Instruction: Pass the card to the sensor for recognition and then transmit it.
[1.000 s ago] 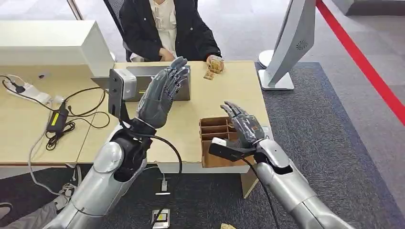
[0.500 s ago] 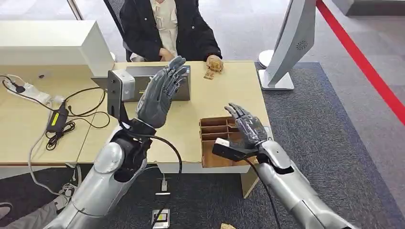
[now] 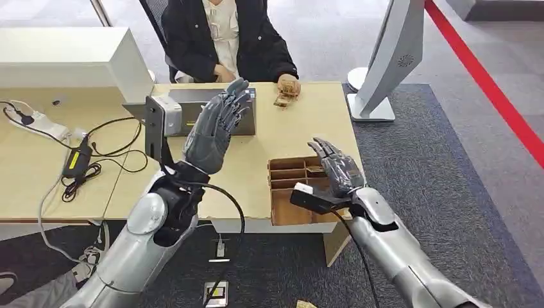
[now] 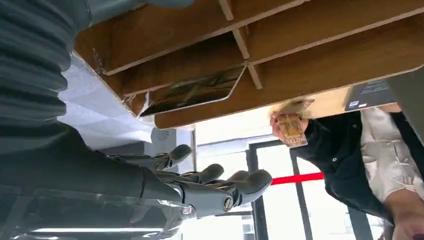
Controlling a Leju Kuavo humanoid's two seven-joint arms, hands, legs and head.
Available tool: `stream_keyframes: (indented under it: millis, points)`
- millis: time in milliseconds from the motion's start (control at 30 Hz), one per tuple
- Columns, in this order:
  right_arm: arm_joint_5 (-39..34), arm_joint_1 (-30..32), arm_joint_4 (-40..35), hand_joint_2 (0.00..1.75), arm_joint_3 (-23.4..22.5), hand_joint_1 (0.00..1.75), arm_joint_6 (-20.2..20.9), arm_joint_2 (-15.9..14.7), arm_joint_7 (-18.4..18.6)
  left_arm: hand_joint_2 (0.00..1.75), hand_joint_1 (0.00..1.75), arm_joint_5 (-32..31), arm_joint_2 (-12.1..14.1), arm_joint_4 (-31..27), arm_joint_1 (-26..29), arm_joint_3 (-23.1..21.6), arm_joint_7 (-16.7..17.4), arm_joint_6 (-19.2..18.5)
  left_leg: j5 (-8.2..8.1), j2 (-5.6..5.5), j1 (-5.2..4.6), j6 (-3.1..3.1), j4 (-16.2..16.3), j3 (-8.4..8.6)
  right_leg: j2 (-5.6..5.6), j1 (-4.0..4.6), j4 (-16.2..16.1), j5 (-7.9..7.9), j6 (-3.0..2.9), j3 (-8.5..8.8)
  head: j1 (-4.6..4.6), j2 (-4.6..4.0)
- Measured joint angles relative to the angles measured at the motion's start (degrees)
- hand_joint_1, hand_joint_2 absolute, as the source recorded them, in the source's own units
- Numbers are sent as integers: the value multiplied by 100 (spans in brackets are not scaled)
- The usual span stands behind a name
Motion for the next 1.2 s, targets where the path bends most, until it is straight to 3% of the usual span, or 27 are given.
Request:
stream_keyframes:
  millis: [267, 633, 1000, 1200]
  points:
    - [-22, -101, 170, 175, -161, 0, -216, -116, -225, 0, 0, 207, 13, 39, -135, -83, -98, 260, 0, 1, 0, 0, 0, 1, 0, 0, 0, 0, 0, -1, 0, 0]
    - [-221, -165, 551, 175, -256, 0, -525, -192, -612, 0, 0, 754, 203, 162, -517, -557, -218, 843, 0, 1, 0, 0, 0, 0, 1, 0, 1, 0, 0, -2, 0, 0]
    - [-334, -240, 826, 175, -256, 0, -649, -179, -772, 0, 0, 1160, 520, 192, -807, -1095, -245, 1184, 1, 1, 0, -1, 0, 0, 1, 0, 2, 0, 0, -2, -2, 0]
    - [-369, -242, 874, 175, -256, 0, -634, -179, -761, 0, 0, 1235, 571, 192, -863, -1324, -278, 1281, 0, 1, 0, -1, 0, -1, 1, -1, 1, 0, 0, -2, 0, 0]
